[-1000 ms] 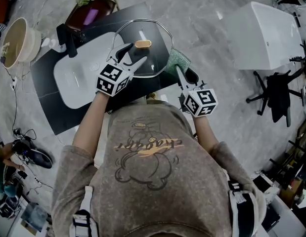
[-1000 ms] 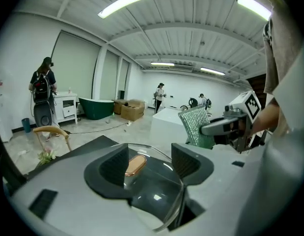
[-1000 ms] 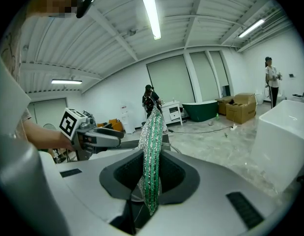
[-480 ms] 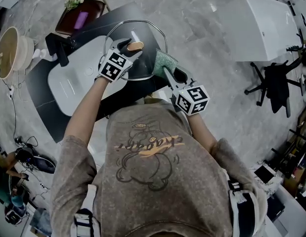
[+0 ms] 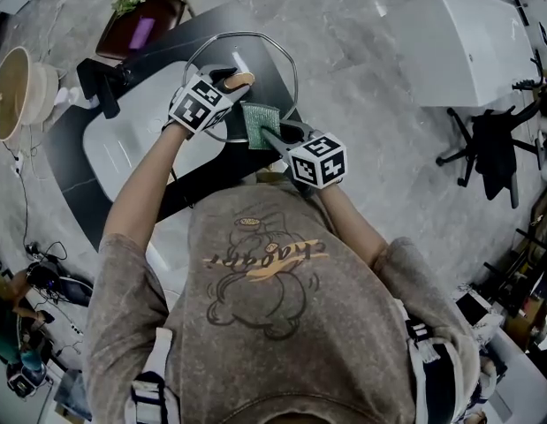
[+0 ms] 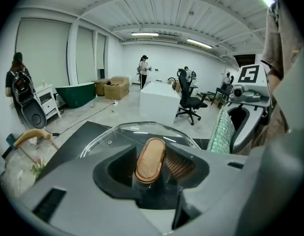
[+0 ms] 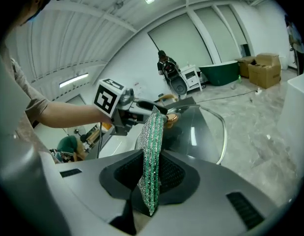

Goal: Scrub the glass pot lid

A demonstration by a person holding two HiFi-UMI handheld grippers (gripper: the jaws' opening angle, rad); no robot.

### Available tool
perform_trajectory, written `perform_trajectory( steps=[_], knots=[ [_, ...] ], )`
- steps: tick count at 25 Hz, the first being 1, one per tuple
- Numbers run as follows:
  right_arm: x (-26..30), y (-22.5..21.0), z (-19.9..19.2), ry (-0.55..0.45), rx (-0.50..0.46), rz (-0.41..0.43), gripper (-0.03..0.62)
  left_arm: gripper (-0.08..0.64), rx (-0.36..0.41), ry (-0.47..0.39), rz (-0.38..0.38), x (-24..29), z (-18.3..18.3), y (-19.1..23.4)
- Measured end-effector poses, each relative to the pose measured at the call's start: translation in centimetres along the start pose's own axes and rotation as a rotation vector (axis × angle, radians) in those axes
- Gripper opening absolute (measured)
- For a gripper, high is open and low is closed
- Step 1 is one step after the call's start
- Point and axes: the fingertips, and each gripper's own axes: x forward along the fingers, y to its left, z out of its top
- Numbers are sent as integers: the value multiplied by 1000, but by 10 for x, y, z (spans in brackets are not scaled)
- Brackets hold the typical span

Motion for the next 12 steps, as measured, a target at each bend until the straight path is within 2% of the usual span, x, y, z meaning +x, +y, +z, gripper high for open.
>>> perform_trajectory(
  steps=[7, 12],
  knots=[
    [43, 17, -17, 126, 32, 58, 86, 186, -4, 18, -11, 0, 1, 0],
    [66, 20, -12, 135, 135, 80, 86, 186, -10, 18, -4, -1, 1, 0]
  ],
)
